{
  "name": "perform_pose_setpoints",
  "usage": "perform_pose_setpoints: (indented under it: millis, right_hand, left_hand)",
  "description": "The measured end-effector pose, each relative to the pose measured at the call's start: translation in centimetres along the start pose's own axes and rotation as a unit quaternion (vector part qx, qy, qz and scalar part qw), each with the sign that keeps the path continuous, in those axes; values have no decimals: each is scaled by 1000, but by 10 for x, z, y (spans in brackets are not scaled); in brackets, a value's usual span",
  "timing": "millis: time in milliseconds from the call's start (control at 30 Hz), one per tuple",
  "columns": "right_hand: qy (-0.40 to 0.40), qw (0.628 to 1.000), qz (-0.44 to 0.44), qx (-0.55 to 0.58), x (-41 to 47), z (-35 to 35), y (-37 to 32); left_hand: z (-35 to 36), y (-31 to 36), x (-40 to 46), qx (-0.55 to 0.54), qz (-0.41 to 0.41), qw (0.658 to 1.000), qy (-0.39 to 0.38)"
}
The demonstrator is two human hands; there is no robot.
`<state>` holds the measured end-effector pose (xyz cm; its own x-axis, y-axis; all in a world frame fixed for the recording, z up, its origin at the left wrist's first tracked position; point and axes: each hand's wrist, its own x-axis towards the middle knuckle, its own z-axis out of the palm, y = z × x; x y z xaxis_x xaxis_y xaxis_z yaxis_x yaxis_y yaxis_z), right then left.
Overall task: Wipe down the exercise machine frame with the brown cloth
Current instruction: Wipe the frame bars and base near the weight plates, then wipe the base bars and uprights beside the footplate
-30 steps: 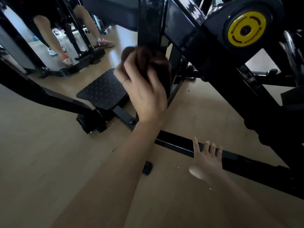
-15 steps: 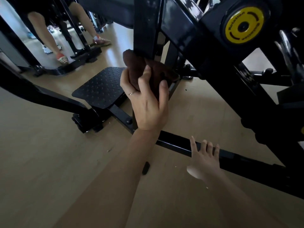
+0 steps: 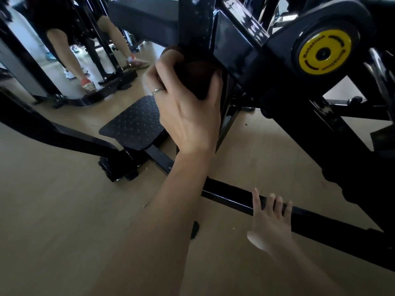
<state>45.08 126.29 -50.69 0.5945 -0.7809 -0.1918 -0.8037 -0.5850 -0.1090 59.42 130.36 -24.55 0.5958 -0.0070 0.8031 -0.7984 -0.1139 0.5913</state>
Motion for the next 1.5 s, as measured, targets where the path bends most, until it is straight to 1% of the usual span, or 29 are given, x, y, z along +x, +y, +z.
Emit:
perform_pose_setpoints:
  millis: [167,300,433,467,500,567,633,733,800,933,1000,1100,1167,1233,1300,1400,1500]
  right_hand:
    - [13,1000,2,-11,0,3,0]
    - [23,1000,2,-9,0,5,0]
    - [16,1000,0,-7,0,5,0]
    - [14,1000,0,-6,-1,4,0]
    - [13,1000,0,-6,-1,3,0]
    - [12,1000,-3,-3,-2,1,2]
    - [2,1000,-7,5,-2,-1,3]
    - [-13,1000,-10,18,-1,-4,6]
    - [-15,1000,-15,17,-1,-4,7]
    - [-6,1000,-14,6,0,0,7]
    - [-3,1000,-10,2,0,1,5]
    - [12,1000,-5,-12,-2,3,2]
    - [20,1000,0,-16,-3,3,1]
    - [23,1000,3,-12,-3,3,1]
    - [17,1000,4,-10,-2,2,1]
    - [26,1000,8,-6,-2,4,-1]
    - [34,999,7,-3,-2,7,0]
  left_hand:
    - [6,2,5,-9,0,999,31]
    - [4,-12,-3,-6,19,1000,14]
    - [0,-32,-12,-7,76,997,-5]
    - [-1,-38,-17,-7,76,997,-10]
    - [-1,-43,-24,-6,61,998,-13]
    - [-5,-55,-42,0,3,1000,-27]
    - [-14,-73,-61,13,-43,997,-63]
    - [-31,-100,-75,33,-92,986,-138]
    - [-33,-106,-77,39,-114,980,-161]
    - [-31,-87,-68,27,-112,983,-140]
    - [-27,-68,-45,1,-64,992,-111]
    - [-12,-41,-5,-35,39,998,-44]
    - [-2,-32,-2,-45,55,997,-10]
    - [1,-38,-15,-49,30,998,7]
    - [1,-57,-34,-50,3,999,-1]
    - [-7,-92,-62,-27,-53,997,-46]
    - [-17,-128,-96,0,-121,987,-107]
